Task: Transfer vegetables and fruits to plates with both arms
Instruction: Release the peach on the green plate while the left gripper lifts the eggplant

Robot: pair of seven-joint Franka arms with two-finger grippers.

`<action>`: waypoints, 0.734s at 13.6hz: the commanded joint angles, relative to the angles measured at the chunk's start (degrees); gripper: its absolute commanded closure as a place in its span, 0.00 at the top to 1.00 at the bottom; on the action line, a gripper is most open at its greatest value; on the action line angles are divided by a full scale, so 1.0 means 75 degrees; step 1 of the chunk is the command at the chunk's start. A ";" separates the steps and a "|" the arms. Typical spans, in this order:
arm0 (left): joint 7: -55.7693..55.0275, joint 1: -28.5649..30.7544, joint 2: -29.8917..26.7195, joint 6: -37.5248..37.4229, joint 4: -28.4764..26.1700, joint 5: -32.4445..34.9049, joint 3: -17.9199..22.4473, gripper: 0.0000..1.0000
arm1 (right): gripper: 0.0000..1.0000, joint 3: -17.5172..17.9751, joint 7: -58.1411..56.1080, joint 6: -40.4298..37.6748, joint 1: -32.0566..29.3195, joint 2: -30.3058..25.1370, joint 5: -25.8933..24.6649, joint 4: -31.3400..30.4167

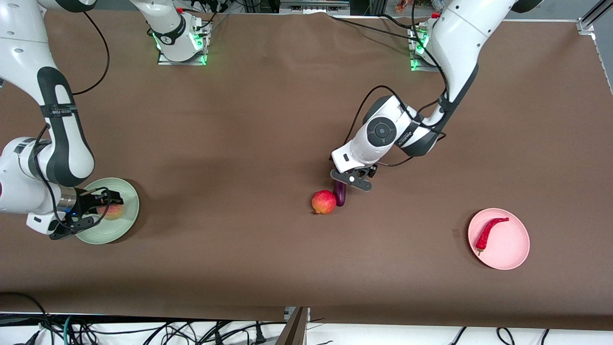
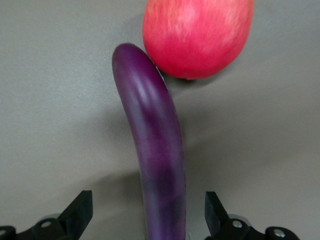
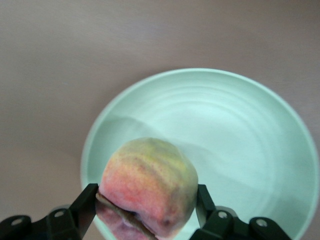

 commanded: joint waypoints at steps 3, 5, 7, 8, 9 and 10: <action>-0.0536 -0.0153 0.0302 0.0385 0.0036 0.1014 0.0064 0.38 | 0.33 -0.0119 -0.1005 0.0794 -0.0379 0.0265 -0.0385 -0.0038; -0.0525 -0.0071 0.0209 0.0245 0.0025 0.1026 0.0064 0.10 | 0.39 -0.0119 -0.1112 0.1076 -0.0485 0.0383 -0.0351 -0.0038; -0.0536 0.0081 -0.0013 -0.0315 0.0060 0.1014 0.0064 0.08 | 1.00 -0.0119 -0.1008 0.1113 -0.0509 0.0407 -0.0257 -0.0038; -0.0513 0.0244 -0.0223 -0.0643 0.0083 0.1014 0.0064 0.08 | 1.00 -0.0107 -0.1007 0.1066 -0.0509 0.0383 -0.0233 -0.0026; -0.0478 0.0455 -0.0481 -0.1087 0.0141 0.1014 0.0053 0.07 | 1.00 -0.0049 -0.0995 0.1008 -0.0486 0.0314 -0.0233 -0.0015; -0.0431 0.0677 -0.0773 -0.1544 0.0176 0.1014 0.0053 0.07 | 1.00 0.0032 -0.0984 0.0880 -0.0451 0.0232 -0.0221 -0.0003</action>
